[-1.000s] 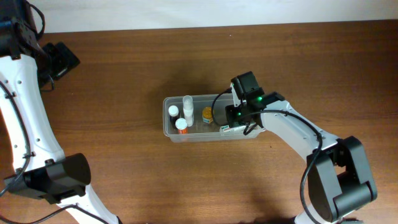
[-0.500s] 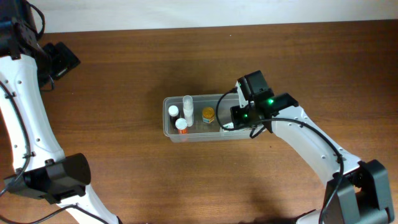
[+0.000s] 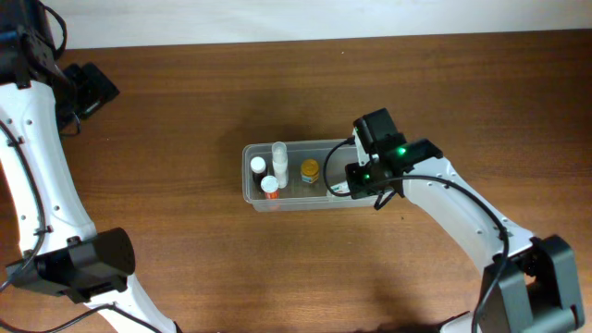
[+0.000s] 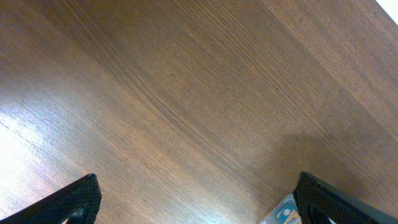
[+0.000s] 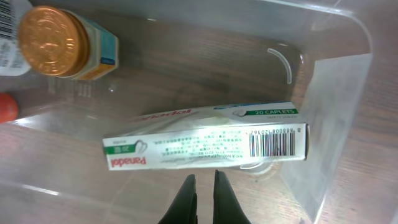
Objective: Pack container
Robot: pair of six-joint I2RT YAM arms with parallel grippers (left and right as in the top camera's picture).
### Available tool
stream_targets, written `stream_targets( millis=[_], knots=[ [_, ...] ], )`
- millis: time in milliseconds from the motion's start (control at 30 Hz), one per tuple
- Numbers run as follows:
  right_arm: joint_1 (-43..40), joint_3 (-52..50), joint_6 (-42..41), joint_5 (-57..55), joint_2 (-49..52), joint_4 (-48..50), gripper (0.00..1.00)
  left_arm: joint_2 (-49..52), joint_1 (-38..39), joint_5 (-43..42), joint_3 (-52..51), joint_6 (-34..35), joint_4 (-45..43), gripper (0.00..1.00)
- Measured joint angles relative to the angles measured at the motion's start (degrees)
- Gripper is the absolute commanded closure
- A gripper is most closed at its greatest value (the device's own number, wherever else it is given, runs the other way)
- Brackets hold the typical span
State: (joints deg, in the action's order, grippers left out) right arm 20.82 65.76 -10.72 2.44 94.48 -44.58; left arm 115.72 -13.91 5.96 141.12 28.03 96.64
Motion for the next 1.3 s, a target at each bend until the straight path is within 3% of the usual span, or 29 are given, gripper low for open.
stream_targets(
  millis=[1300],
  knots=[
    [0.0,0.0,0.0,2.7,6.1,5.9,0.96,0.0,0.0,0.0,0.0,0.0,0.0,0.00]
  ],
)
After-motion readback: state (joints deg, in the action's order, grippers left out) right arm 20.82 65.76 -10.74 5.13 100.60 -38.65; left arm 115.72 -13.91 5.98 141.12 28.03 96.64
